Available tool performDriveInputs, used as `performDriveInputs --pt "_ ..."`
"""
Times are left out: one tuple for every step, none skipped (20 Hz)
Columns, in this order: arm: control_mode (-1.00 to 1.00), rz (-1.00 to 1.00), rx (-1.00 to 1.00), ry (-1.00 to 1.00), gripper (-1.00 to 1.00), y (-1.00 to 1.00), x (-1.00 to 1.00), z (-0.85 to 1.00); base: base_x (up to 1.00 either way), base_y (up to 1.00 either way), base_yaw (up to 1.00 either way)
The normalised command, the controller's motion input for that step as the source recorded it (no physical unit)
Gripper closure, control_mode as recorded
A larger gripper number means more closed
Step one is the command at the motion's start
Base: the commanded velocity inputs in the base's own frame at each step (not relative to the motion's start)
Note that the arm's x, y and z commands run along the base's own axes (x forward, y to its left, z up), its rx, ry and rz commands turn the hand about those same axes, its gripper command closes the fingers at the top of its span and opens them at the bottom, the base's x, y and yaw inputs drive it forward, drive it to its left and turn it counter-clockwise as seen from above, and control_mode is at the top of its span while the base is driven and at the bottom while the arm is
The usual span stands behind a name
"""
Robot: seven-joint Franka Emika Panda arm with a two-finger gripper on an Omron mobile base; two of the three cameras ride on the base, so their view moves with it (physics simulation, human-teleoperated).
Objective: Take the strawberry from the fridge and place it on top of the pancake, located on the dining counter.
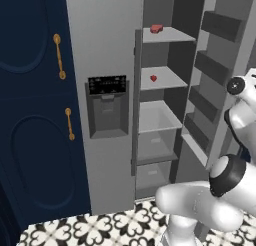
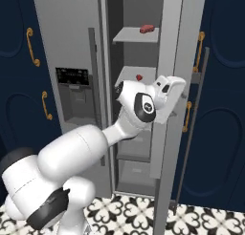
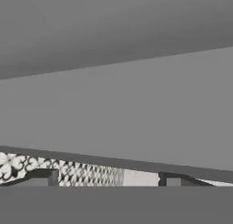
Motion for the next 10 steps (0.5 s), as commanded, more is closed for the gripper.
performDriveInputs --pt "-1.0 0.11 0.0 0.0 -1.0 -0.78 0.22 -0.01 0.0 0.0 0.0" --pt "-1.0 0.09 0.0 0.0 -1.0 -0.6 0.0 0.0 0.0 0.0 0.0" --pt "-1.0 0.06 0.0 0.0 -1.0 -0.21 -0.02 0.0 0.0 0.0 0.0" --pt "-1.0 0.05 0.0 0.0 -1.0 0.0 -0.13 0.0 0.0 0.0 0.0" --pt "-1.0 0.08 0.0 0.0 -1.0 0.0 -0.24 0.0 0.0 0.0 0.0" --pt "-1.0 0.0 0.01 0.0 -1.0 0.42 -0.46 0.0 0.0 0.0 0.0" --pt "-1.0 0.0 0.06 -0.09 -1.0 0.67 -0.54 0.0 0.0 0.0 0.0" --pt "-1.0 0.0 0.17 -0.02 -1.0 0.73 -0.4 0.0 0.0 0.0 0.0" --pt "-1.0 0.0 0.21 0.0 -1.0 0.79 -0.4 0.11 0.0 0.0 0.0" --pt "-1.0 0.0 0.33 0.05 -1.0 0.94 -0.35 0.31 0.0 0.0 0.0"
